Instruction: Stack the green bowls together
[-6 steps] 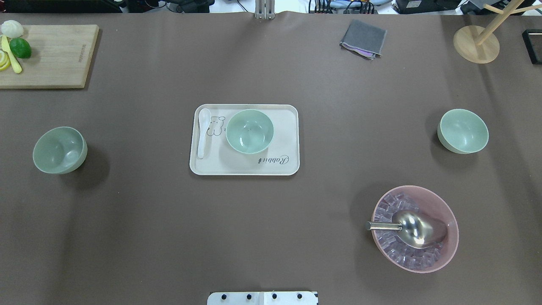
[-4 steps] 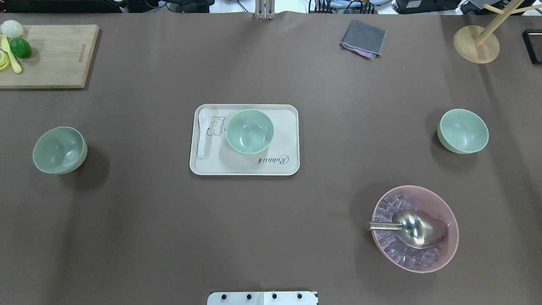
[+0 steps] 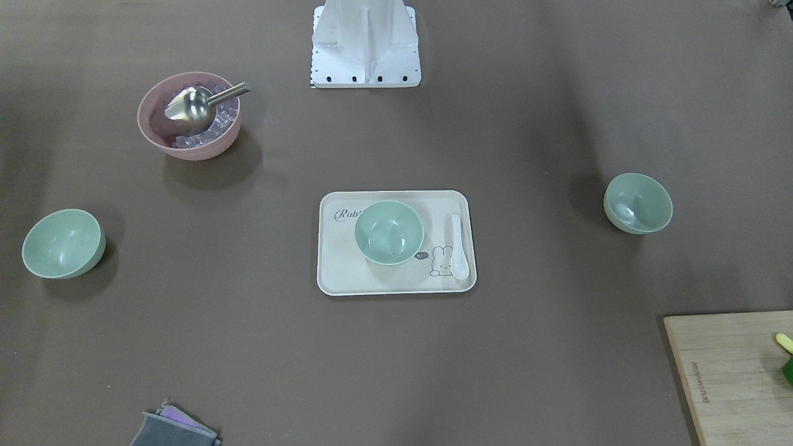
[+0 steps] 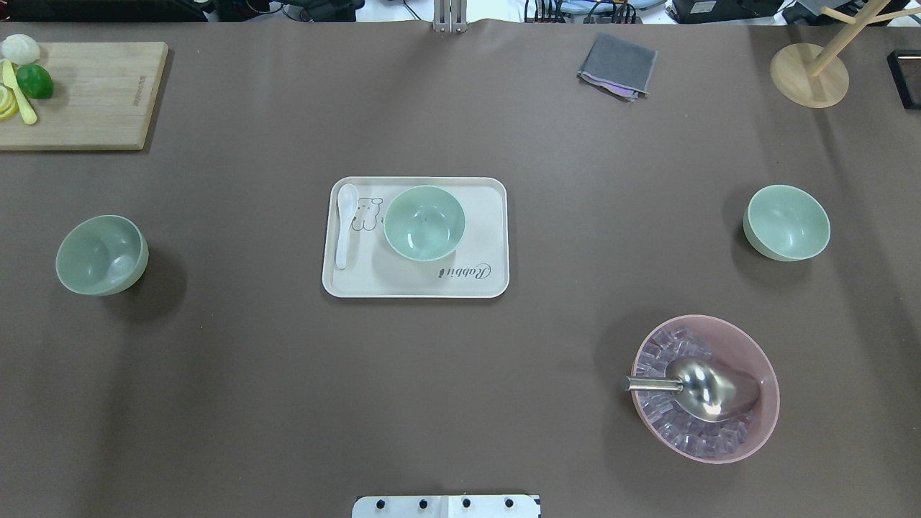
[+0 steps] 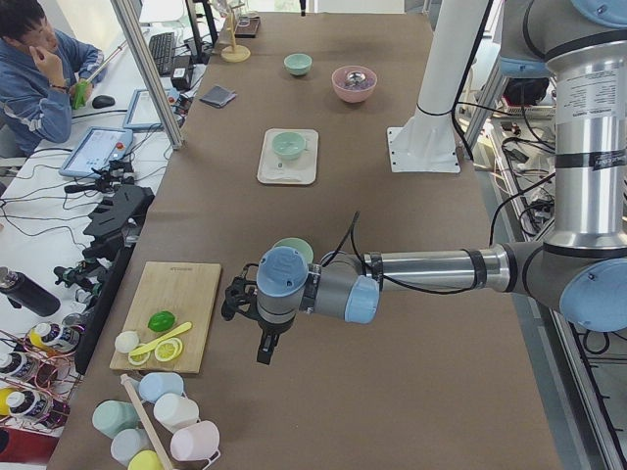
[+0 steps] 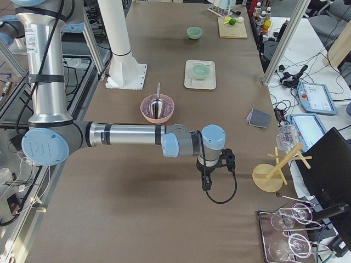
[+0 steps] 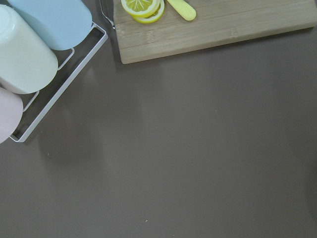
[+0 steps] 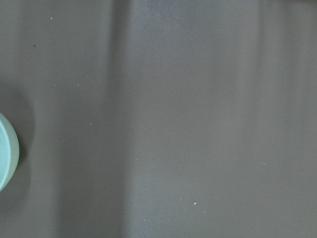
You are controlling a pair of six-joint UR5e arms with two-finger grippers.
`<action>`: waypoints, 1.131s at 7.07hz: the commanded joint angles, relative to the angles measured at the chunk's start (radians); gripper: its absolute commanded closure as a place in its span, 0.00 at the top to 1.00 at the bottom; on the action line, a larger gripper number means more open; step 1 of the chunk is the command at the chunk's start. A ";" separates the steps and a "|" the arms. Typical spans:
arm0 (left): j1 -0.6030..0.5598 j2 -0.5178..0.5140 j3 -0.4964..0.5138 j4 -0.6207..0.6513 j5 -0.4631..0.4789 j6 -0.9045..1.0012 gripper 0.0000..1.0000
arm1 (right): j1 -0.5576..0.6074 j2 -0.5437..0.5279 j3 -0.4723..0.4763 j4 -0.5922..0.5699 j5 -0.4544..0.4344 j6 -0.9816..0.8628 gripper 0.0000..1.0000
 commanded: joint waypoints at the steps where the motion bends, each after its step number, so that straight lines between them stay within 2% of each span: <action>1: 0.008 -0.014 -0.009 0.007 -0.044 -0.161 0.98 | 0.003 -0.007 0.005 0.008 0.010 0.000 1.00; 4: 0.055 -0.008 -0.013 0.021 -0.046 -0.146 0.98 | 0.002 -0.013 0.005 0.013 0.014 0.001 1.00; 6: 0.061 -0.017 -0.024 0.099 -0.127 -0.156 0.98 | 0.002 -0.008 0.000 0.011 0.014 0.007 1.00; 8: 0.061 -0.008 -0.024 0.098 -0.123 -0.158 0.98 | 0.006 -0.016 0.011 0.013 0.043 0.009 1.00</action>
